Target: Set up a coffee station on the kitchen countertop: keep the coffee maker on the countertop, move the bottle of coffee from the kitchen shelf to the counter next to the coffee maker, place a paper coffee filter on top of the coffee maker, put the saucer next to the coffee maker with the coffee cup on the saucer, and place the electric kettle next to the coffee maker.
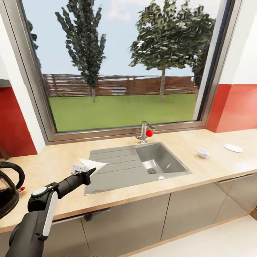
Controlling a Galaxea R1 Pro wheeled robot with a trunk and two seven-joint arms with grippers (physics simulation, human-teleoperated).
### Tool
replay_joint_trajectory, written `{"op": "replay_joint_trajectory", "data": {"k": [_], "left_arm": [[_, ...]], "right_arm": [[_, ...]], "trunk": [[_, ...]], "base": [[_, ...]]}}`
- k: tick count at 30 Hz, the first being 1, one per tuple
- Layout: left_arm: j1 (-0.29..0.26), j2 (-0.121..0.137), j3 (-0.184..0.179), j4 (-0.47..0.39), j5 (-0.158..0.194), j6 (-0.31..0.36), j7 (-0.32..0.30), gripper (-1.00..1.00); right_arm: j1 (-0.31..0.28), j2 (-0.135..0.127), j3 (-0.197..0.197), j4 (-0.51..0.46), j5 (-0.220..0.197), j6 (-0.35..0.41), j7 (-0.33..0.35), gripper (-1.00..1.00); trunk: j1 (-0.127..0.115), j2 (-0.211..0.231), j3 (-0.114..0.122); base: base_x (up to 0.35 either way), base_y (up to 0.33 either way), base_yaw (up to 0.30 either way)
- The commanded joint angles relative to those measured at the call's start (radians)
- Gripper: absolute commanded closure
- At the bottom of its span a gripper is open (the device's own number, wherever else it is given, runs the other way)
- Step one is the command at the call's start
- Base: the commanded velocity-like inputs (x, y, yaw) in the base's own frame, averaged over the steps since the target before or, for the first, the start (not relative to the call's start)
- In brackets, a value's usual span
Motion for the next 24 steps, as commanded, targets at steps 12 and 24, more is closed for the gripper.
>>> {"op": "replay_joint_trajectory", "data": {"k": [12,24], "left_arm": [[-0.001,-0.001,0.008,-0.001,-0.005,0.005,-0.005,1.0],[-0.165,-0.006,-0.009,-0.025,-0.004,0.385,0.003,1.0]], "right_arm": [[0.0,-0.002,-0.003,0.002,0.008,-0.002,0.002,-1.0],[0.0,-0.002,-0.002,0.002,0.008,0.001,0.002,-1.0]], "trunk": [[0.0,-0.001,-0.001],[0.0,-0.001,-0.001]], "base": [[0.0,0.001,0.054],[0.0,0.0,0.0]]}}
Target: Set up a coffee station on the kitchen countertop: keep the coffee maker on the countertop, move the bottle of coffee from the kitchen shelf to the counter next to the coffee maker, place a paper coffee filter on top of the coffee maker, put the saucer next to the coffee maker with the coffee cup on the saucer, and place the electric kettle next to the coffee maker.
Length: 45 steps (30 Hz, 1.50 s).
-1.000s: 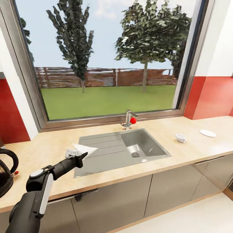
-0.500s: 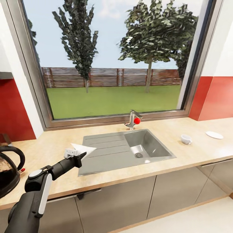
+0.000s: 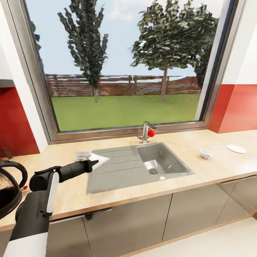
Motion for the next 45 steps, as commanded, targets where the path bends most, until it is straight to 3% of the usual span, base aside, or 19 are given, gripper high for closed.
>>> {"op": "replay_joint_trajectory", "data": {"k": [1,11,19,21,22,23,24,25,29,30,32,34,35,37,38,39,42,44,45], "left_arm": [[-0.019,-0.001,0.002,0.0,-0.007,0.013,-0.004,1.0],[-0.21,0.003,0.002,0.013,-0.047,0.044,-0.002,1.0],[-0.42,0.004,0.002,0.219,-0.075,0.047,-0.001,1.0],[-0.498,0.003,0.002,0.332,-0.077,0.046,0.019,1.0],[-0.591,0.002,0.002,0.465,-0.078,0.047,0.09,1.0],[-0.624,0.001,0.002,0.511,-0.078,0.048,0.122,1.0],[-0.759,-0.002,0.0,0.717,-0.079,0.049,0.242,1.0],[-0.82,-0.003,-0.001,0.814,-0.079,0.049,0.277,1.0],[-0.958,-0.004,-0.021,1.017,-0.086,0.049,0.319,1.0],[-1.017,-0.004,-0.051,1.098,-0.096,0.05,0.327,1.0],[-1.162,-0.03,-0.177,1.326,-0.119,0.053,0.336,1.0],[-1.238,-0.045,-0.246,1.492,-0.126,0.06,0.337,1.0],[-1.249,-0.046,-0.272,1.515,-0.128,0.064,0.336,1.0],[-1.263,-0.057,-0.445,1.546,-0.131,0.071,0.292,1.0],[-1.264,-0.065,-0.481,1.548,-0.131,0.071,0.272,1.0],[-1.266,-0.079,-0.554,1.55,-0.132,0.072,0.218,1.0],[-1.27,-0.093,-0.668,1.551,-0.133,0.073,0.116,1.0],[-1.297,-0.094,-0.828,1.553,-0.134,0.073,-0.07,1.0],[-1.301,-0.086,-0.85,1.553,-0.134,0.073,-0.104,1.0]], "right_arm": [[-0.001,0.0,-0.001,0.0,0.007,-0.003,0.001,-1.0],[-0.001,0.0,-0.001,0.007,0.007,-0.003,0.001,-1.0],[-0.001,0.0,0.001,0.026,0.008,-0.005,0.001,-1.0],[-0.001,0.0,0.001,0.027,0.008,-0.005,0.001,-1.0],[-0.001,0.0,0.001,0.028,0.008,-0.005,0.001,-1.0],[-0.001,0.0,0.001,0.028,0.008,-0.005,0.001,-1.0],[-0.001,0.0,0.001,0.028,0.008,-0.005,0.001,-1.0],[-0.001,0.0,0.001,0.028,0.008,-0.005,0.001,-1.0],[-0.001,0.0,0.001,0.028,0.008,-0.005,0.001,-1.0],[-0.001,0.0,0.001,0.028,0.008,-0.005,0.001,-1.0],[-0.001,0.0,0.001,0.028,0.009,-0.005,0.001,-1.0],[-0.001,0.0,0.001,0.029,0.009,-0.005,0.0,-1.0],[-0.001,0.0,0.001,0.029,0.009,-0.005,0.0,-1.0],[-0.001,-0.001,0.001,0.03,0.009,-0.005,0.0,-1.0],[-0.001,-0.001,0.001,0.03,0.009,-0.005,0.0,-1.0],[-0.001,-0.001,0.001,0.03,0.009,-0.005,0.0,-1.0],[-0.001,-0.001,0.001,0.03,0.009,-0.005,0.0,-1.0],[-0.001,-0.002,0.001,0.03,0.009,-0.006,0.0,-1.0],[-0.001,-0.002,0.001,0.03,0.009,-0.006,0.0,-1.0]], "trunk": [[0.0,-0.001,-0.002],[0.0,-0.001,-0.002],[0.0,-0.001,-0.002],[0.0,-0.001,-0.002],[0.0,-0.001,-0.002],[0.0,-0.001,-0.002],[0.0,-0.001,-0.002],[0.0,-0.001,-0.002],[0.0,-0.001,-0.002],[0.0,-0.001,-0.002],[0.0,-0.001,-0.002],[0.0,-0.001,-0.002],[0.0,-0.001,-0.002],[0.0,-0.001,-0.002],[0.0,-0.001,-0.002],[0.0,-0.001,-0.002],[0.0,-0.001,-0.002],[0.0,-0.001,-0.002],[0.0,-0.001,-0.002]], "base": [[0.0,0.0,0.0],[0.0,0.0,0.0],[0.0,0.0,0.0],[0.0,0.0,0.0],[0.0,0.0,0.0],[0.0,0.0,0.0],[0.0,0.0,0.0],[0.0,0.0,0.0],[0.0,0.0,0.0],[0.0,0.0,0.0],[0.0,0.0,0.0],[0.0,0.0,0.0],[0.0,0.0,0.0],[0.0,0.0,0.0],[0.0,0.0,0.0],[0.0,0.0,0.0],[0.0,0.0,0.0],[0.0,0.0,0.0],[0.0,0.0,0.0]]}}
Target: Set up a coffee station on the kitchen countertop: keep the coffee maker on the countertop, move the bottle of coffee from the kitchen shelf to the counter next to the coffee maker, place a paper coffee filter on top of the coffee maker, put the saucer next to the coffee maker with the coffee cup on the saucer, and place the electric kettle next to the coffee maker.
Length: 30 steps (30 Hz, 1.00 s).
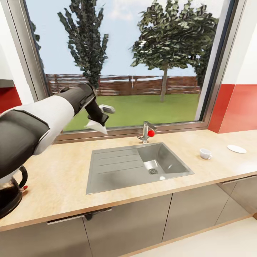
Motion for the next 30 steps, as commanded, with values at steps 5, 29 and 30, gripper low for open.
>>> {"op": "replay_joint_trajectory", "data": {"k": [5,29,30], "left_arm": [[-0.028,0.071,-0.073,-0.005,-0.014,-0.004,-0.297,1.0],[-0.048,0.104,-0.971,-0.002,-0.021,-0.027,-0.738,1.0],[-0.048,0.106,-0.986,-0.002,-0.021,-0.028,-0.738,1.0]], "right_arm": [[-0.001,-0.001,-0.002,0.0,0.007,-0.003,0.001,-1.0],[-0.001,-0.002,-0.003,0.0,0.007,-0.004,0.0,-1.0],[-0.001,-0.002,-0.003,0.0,0.007,-0.004,0.0,-1.0]], "trunk": [[0.0,-0.001,-0.001],[0.0,-0.001,-0.001],[0.0,-0.001,-0.001]], "base": [[0.0,0.0,0.0],[0.0,0.0,0.0],[0.0,0.0,0.0]]}}
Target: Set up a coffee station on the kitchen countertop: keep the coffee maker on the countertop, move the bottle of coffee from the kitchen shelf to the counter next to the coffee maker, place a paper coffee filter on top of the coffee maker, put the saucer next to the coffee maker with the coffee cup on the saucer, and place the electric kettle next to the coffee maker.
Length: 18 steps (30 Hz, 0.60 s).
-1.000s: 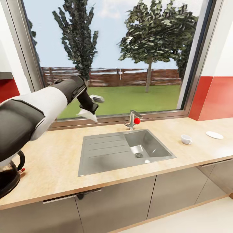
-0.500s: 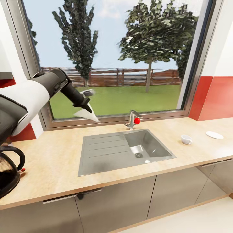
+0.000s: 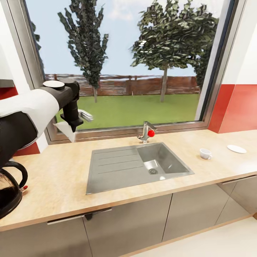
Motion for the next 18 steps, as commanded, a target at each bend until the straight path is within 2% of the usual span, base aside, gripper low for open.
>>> {"op": "replay_joint_trajectory", "data": {"k": [1,18], "left_arm": [[-0.001,0.0,0.003,-0.001,-0.01,0.003,-0.008,1.0],[-0.001,0.002,-0.005,-0.001,-0.011,0.004,-0.008,1.0]], "right_arm": [[-0.001,0.0,-0.001,0.0,0.007,-0.003,0.001,-1.0],[-0.001,0.001,-0.001,-0.004,0.004,-0.003,0.005,-1.0]], "trunk": [[0.0,-0.001,-0.001],[0.0,-0.001,-0.001]], "base": [[0.0,0.0,0.0],[0.0,0.0,0.0]]}}
